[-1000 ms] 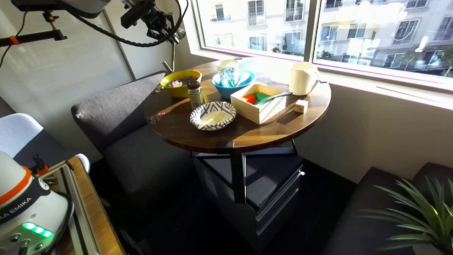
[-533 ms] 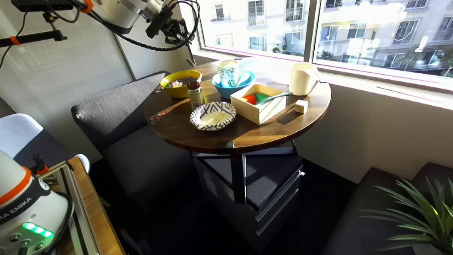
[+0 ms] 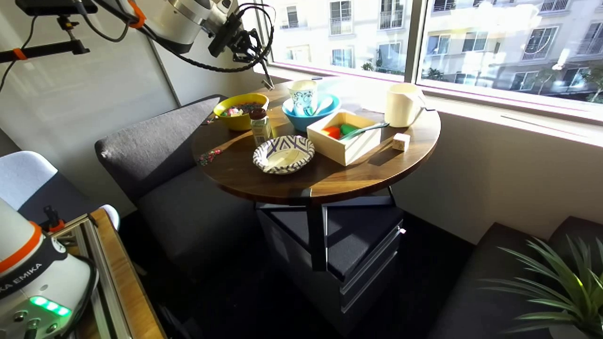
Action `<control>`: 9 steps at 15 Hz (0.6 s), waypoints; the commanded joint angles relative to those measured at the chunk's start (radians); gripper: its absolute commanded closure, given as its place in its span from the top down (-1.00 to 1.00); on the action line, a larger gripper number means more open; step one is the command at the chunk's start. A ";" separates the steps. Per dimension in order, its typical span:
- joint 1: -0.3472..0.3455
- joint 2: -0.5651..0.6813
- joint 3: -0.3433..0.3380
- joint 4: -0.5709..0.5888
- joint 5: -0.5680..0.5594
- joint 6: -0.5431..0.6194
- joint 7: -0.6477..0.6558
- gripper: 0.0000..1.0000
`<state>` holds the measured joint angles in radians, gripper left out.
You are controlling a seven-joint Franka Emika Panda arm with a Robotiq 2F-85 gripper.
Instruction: Pick up the silver serving spoon and put it on the table, pick up the clear spice bottle and put it in the paper cup
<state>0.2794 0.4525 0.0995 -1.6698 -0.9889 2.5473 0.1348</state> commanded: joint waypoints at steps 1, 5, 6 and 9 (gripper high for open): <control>0.009 0.107 -0.009 0.111 0.001 0.003 -0.016 -0.93; -0.021 0.231 0.029 0.229 0.103 0.037 -0.183 -0.93; -0.025 0.258 0.033 0.260 0.131 0.028 -0.236 -0.93; -0.029 0.324 0.034 0.359 0.231 -0.039 -0.377 -0.93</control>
<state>0.2637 0.6918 0.1172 -1.4383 -0.8428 2.5674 -0.1107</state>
